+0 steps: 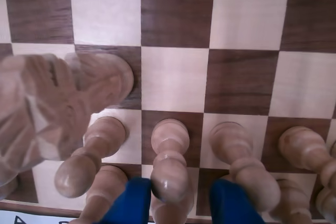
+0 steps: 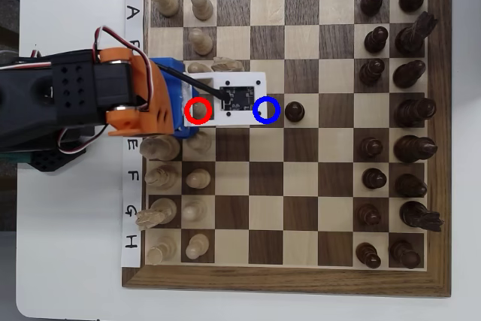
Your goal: Move the piece to destination
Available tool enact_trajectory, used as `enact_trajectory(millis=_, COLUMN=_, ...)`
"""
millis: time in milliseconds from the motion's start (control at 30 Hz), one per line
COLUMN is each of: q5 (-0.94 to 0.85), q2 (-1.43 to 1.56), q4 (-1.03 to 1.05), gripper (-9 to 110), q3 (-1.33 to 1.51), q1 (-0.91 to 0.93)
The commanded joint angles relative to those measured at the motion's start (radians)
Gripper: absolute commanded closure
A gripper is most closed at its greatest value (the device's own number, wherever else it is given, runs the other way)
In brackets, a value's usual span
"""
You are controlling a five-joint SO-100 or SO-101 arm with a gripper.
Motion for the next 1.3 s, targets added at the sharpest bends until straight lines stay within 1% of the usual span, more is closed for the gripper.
enact_trajectory(millis=0, q5=0.491, q2=0.002, q4=-0.063, gripper=87, q3=0.008, q1=-0.017)
enact_trajectory(millis=1267, q5=0.486, q2=-0.005, q4=-0.167, gripper=88, q3=0.072, q1=-0.043)
